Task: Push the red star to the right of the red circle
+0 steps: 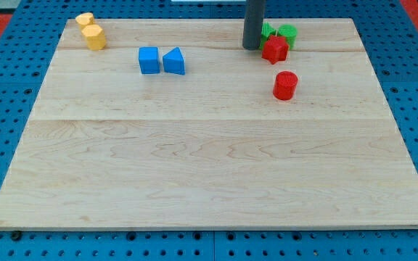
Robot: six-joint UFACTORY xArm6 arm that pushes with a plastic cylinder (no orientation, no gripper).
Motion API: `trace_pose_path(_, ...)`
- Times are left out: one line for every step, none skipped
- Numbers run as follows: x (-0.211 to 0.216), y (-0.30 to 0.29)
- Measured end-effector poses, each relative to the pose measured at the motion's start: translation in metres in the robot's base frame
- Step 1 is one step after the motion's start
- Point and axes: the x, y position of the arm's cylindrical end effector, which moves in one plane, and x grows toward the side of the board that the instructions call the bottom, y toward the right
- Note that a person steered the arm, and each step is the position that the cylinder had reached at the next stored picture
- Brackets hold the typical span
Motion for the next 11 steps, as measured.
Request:
trace_pose_path(-0.005, 0.009)
trace_pose_path(-0.004, 0.029)
trace_pose_path(0.019, 0.026)
trace_pose_path(0.033, 0.054)
trace_pose_path(0.013, 0.071)
trace_pose_path(0.024, 0.100)
trace_pose_path(0.047, 0.107)
trace_pose_path(0.066, 0.101)
trace_pose_path(0.083, 0.099)
trace_pose_path(0.116, 0.078)
trace_pose_path(0.129, 0.036)
